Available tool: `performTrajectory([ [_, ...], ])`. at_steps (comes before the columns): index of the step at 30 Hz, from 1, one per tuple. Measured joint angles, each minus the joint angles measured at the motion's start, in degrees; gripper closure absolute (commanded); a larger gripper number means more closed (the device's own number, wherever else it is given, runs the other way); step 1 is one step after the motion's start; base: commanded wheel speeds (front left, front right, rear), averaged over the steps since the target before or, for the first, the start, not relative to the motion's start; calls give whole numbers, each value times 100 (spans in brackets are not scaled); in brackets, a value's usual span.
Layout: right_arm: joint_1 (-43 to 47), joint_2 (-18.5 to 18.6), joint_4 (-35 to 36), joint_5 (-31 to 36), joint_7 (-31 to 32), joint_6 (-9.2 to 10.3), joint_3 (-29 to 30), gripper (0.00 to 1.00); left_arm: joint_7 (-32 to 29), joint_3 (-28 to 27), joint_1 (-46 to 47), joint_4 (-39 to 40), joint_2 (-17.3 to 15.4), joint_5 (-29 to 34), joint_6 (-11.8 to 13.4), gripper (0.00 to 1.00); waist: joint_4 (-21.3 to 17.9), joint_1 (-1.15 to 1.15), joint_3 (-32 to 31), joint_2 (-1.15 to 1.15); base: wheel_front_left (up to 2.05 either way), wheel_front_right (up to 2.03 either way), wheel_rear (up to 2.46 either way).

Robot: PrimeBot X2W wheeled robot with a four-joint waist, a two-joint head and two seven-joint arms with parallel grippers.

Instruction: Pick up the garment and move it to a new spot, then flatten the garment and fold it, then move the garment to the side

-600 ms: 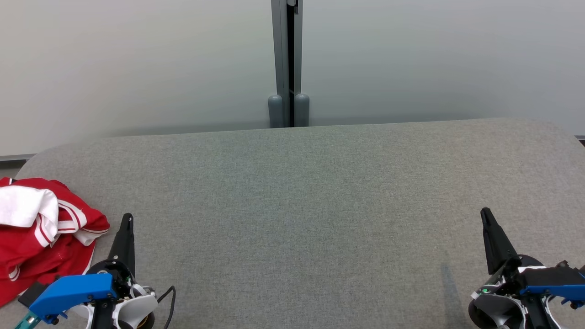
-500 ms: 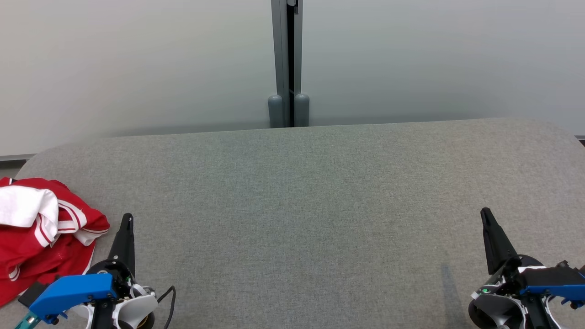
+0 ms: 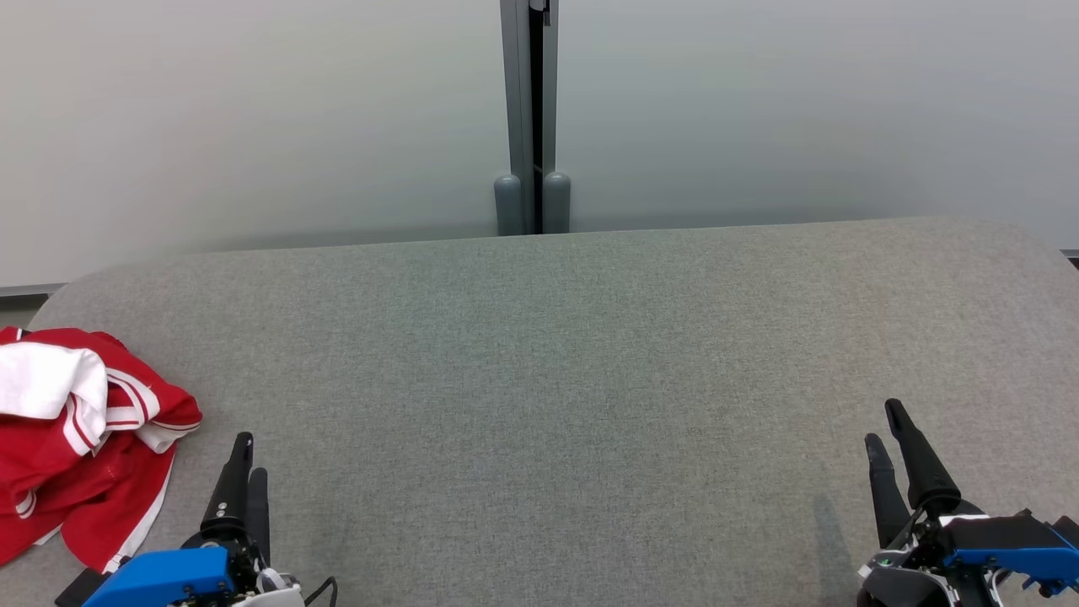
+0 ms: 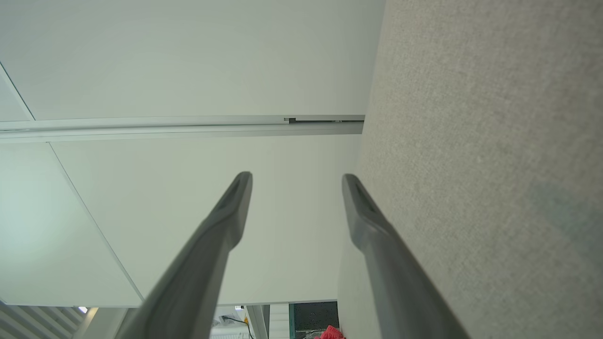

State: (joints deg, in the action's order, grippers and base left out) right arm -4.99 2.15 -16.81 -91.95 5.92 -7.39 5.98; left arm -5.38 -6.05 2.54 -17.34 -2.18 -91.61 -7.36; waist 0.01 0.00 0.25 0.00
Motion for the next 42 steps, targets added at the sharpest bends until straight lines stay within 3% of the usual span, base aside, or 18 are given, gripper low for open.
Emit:
performTrajectory([
  [14,-65,110,-7,865,-411,0,-175,0,376,97,116,-26,-13,1300,0,0,-1,0,34,0,0,0,0],
  [30,-166,143,-86,2825,-775,0,-226,0,736,229,239,-191,-13,3249,9,0,-8,0,72,1,0,0,0],
  [42,-216,100,-256,4197,-1014,0,-196,0,967,370,270,-324,-15,4479,187,0,-17,0,89,1,0,0,0],
])
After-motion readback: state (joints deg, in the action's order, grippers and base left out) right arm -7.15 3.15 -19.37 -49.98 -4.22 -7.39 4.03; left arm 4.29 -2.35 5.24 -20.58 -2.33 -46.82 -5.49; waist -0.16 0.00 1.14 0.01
